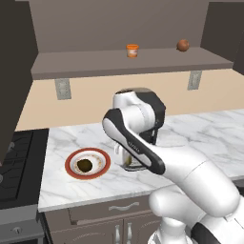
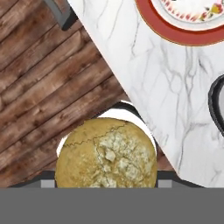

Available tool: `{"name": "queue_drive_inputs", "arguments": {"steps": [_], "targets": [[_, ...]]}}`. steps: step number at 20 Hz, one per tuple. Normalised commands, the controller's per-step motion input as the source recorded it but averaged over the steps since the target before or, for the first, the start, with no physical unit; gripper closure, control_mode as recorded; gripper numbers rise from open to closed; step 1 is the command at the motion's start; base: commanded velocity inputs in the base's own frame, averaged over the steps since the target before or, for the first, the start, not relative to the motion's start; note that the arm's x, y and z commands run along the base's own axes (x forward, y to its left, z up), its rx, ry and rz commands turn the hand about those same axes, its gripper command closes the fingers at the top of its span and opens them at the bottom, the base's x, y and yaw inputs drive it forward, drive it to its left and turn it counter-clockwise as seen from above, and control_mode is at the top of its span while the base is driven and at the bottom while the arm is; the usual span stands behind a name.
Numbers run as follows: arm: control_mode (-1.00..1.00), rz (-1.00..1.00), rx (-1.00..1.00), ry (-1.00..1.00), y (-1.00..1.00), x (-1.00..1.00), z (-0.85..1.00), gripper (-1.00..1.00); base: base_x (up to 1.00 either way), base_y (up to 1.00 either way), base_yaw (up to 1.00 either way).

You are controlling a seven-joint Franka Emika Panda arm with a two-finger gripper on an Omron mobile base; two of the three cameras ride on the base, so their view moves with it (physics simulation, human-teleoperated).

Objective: Pick the avocado and bread from the counter and place them on the plate. Then pick the jam from the cabinet and place it next to the plate. Lastly close the cabinet door.

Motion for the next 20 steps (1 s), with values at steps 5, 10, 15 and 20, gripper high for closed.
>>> {"name": "queue_drive_inputs", "arguments": {"steps": [5, 10, 15, 20], "targets": [[-1.0, 0.13, -0.04, 0.0, 0.33, 0.01, 0.0, 1.0, 0.0, 0.0, 0.0], [-1.0, 0.08, 0.0, 0.0, 0.18, 0.05, 0.0, 1.0, 0.0, 0.0, 0.0], [-1.0, 0.01, 0.0, 0.0, 0.0, 0.08, 0.0, 1.0, 0.0, 0.0, 0.0], [-1.0, 0.0, 0.0, 0.0, 0.0, 0.16, 0.0, 1.0, 0.0, 0.0, 0.0]]}}
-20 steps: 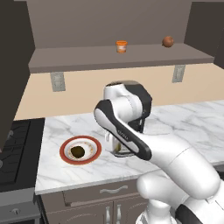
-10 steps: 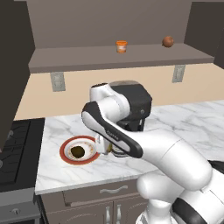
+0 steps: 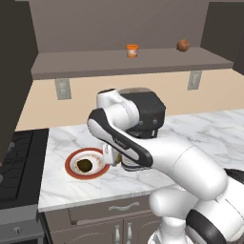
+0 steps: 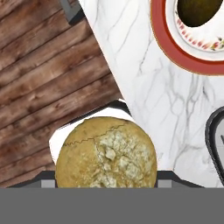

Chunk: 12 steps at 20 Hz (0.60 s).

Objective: Pick the avocado and bread from the counter and place them on the plate. Then pick the jam from the cabinet and place it next to the plate. Lastly close the cabinet door.

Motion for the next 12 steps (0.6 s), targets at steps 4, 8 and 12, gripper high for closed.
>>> {"name": "queue_drive_inputs", "arguments": {"steps": [4, 8, 12], "targets": [[-1.0, 0.01, 0.0, 0.0, 0.03, 0.21, -0.04, 1.0, 0.0, 0.0, 0.0], [-1.0, 0.02, 0.0, 0.0, 0.04, 0.21, -0.11, 1.0, 0.0, 0.0, 0.0], [-1.0, 0.04, 0.0, 0.0, 0.11, 0.21, -0.13, 1.0, 0.0, 0.0, 0.0]]}}
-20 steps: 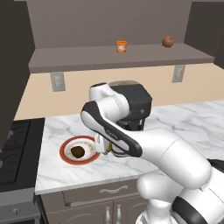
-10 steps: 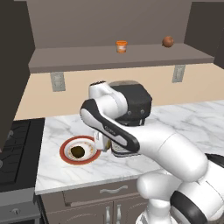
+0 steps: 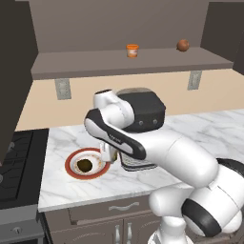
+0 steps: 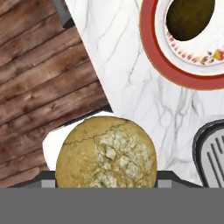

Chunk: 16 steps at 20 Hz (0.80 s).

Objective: Pick the avocado and bread from the counter and place them on the plate. Then pick the jam from the cabinet and place it next to the plate. Lastly close the cabinet door.

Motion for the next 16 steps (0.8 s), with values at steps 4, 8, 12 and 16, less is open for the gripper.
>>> {"name": "queue_drive_inputs", "arguments": {"steps": [4, 8, 12, 16], "targets": [[-1.0, 0.05, 0.0, -0.01, 0.14, 0.17, -0.11, 1.0, 0.0, 0.0, 0.0], [-1.0, 0.08, 0.0, -0.07, 0.12, 0.05, -0.07, 1.0, 0.0, 0.0, 0.0], [-1.0, 0.15, 0.0, -0.13, 0.0, 0.0, -0.02, 1.0, 0.0, 0.0, 0.0], [-1.0, 0.15, 0.0, -0.1, 0.0, 0.0, -0.01, 1.0, 0.0, 0.0, 0.0]]}}
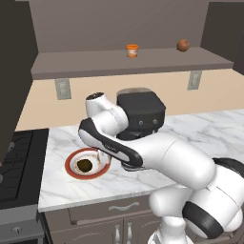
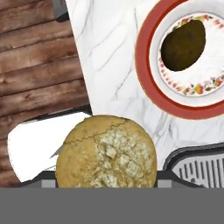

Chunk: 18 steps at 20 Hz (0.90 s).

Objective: Pick the avocado and bread from the counter and place them on the plate. Then pick the jam from the cabinet and place it next to the plate. Lastly close the cabinet door.

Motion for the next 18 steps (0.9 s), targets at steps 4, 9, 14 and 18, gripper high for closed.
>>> {"name": "queue_drive_inputs", "arguments": {"steps": [4, 9, 14, 18], "targets": [[-1.0, 0.11, 0.0, -0.02, 0.0, 0.0, -0.02, 1.0, 0.0, 0.0, 0.0], [-1.0, 0.07, 0.0, 0.0, 0.0, 0.09, 0.0, 1.0, 0.0, 0.0, 0.0], [-1.0, 0.04, 0.0, 0.0, 0.0, 0.15, 0.0, 1.0, 0.0, 0.0, 0.0], [-1.0, 0.04, 0.0, 0.04, 0.0, 0.24, -0.01, 1.0, 0.0, 0.0, 0.0]]}}
